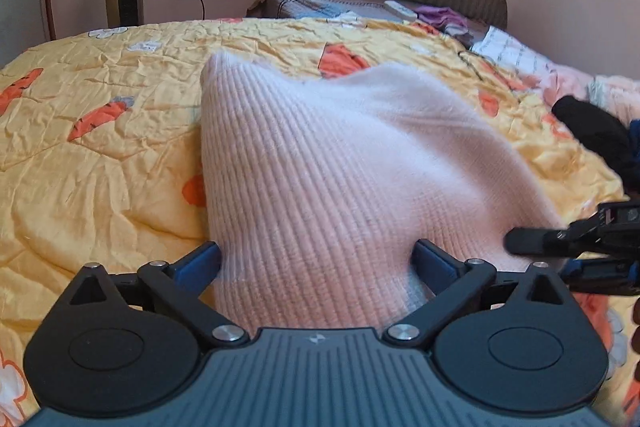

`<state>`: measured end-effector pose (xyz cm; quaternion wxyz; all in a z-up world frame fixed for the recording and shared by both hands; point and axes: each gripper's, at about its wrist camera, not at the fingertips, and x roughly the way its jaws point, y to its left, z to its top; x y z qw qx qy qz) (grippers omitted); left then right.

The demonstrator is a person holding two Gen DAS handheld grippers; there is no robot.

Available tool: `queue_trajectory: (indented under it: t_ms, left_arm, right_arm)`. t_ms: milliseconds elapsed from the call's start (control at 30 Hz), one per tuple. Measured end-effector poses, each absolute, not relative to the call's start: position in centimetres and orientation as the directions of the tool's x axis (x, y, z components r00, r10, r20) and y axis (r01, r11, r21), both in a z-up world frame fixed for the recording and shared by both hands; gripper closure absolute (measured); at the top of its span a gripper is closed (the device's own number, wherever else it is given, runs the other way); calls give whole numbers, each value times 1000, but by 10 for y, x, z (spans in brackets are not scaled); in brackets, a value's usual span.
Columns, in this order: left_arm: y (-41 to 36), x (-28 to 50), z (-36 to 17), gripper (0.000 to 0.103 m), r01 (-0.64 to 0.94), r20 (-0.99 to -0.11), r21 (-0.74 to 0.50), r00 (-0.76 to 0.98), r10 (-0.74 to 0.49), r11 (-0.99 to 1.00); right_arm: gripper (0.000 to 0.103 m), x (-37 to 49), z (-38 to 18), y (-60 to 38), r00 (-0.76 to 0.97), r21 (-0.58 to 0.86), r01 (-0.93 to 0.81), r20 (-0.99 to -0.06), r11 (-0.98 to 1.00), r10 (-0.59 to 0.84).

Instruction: Fold small clothes

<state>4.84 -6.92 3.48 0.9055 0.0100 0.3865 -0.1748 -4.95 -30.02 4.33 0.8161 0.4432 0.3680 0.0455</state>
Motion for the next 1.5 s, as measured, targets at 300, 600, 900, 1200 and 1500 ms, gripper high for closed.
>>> queue_trajectory:
  t_ms: [300, 600, 900, 1200, 1500]
  left_arm:
    - [-13, 22, 95, 1, 249, -522, -225, 786, -333, 942]
    - [-81, 117, 61, 2, 257, -663, -222, 668, -339, 941]
    - [-83, 111, 28, 0, 275, -625, -147, 719, -305, 950]
    - [3, 104, 46, 0, 188, -563, -491, 676, -475, 850]
    - [33, 159, -12, 0, -19, -502, -834, 440, -745, 551]
  right_arm:
    - [48, -65, 61, -308, 794, 787, 187, -474, 587, 382]
    - [25, 70, 114, -271, 769, 768, -118, -330, 629, 547]
    - [98, 114, 32, -285, 712, 640, 113, -586, 760, 387]
    - [14, 66, 62, -305, 783, 731, 27, -439, 682, 440]
    - [11, 91, 24, -347, 586, 734, 124, -597, 668, 547]
